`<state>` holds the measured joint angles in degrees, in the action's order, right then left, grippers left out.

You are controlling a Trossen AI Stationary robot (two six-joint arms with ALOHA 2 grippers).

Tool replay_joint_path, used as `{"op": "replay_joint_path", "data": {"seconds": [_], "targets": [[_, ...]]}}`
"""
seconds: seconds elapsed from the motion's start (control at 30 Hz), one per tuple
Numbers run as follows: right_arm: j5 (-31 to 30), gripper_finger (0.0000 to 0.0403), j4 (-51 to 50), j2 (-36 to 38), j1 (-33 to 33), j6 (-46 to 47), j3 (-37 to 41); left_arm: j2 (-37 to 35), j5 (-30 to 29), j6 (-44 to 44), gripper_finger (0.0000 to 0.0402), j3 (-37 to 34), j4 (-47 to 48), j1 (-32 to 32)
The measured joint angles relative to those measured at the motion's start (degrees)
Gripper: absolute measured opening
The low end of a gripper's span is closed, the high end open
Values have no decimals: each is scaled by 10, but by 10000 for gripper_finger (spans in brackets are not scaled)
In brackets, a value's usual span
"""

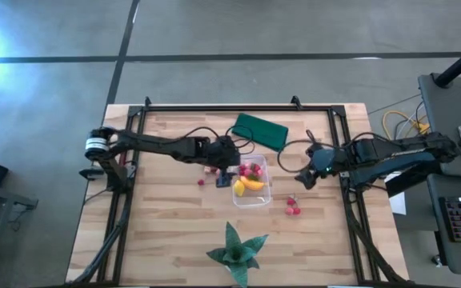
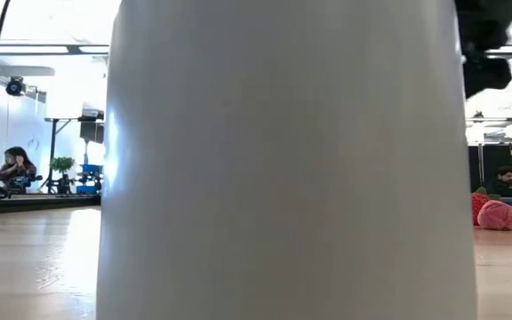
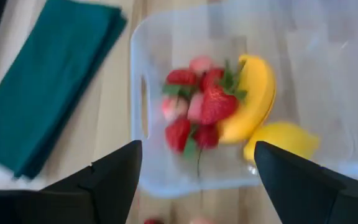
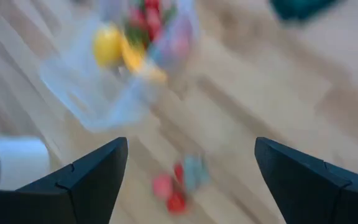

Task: Pick and placing Produce into tupperware
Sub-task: Put the strawberry into the transparent bin

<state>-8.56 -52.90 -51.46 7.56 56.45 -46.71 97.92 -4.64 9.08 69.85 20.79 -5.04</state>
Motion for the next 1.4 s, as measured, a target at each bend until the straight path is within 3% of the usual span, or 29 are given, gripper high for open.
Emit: {"op": "replay_joint_path", "data": {"seconds": [0.13, 0.43, 0.93, 1.4], "targets": [[24, 345, -22, -9, 50, 55, 24, -36, 1, -53, 299, -3, 82, 0], [28, 335, 59, -94, 134, 170, 90, -116, 2, -119, 299, -70, 119, 6], [30, 329, 126, -252, 139, 240, 68, -190, 4, -209, 299, -194, 115, 7], [32, 328, 152, -343, 123, 286, 44, -192, 2, -221, 300, -209, 117, 7]]}}
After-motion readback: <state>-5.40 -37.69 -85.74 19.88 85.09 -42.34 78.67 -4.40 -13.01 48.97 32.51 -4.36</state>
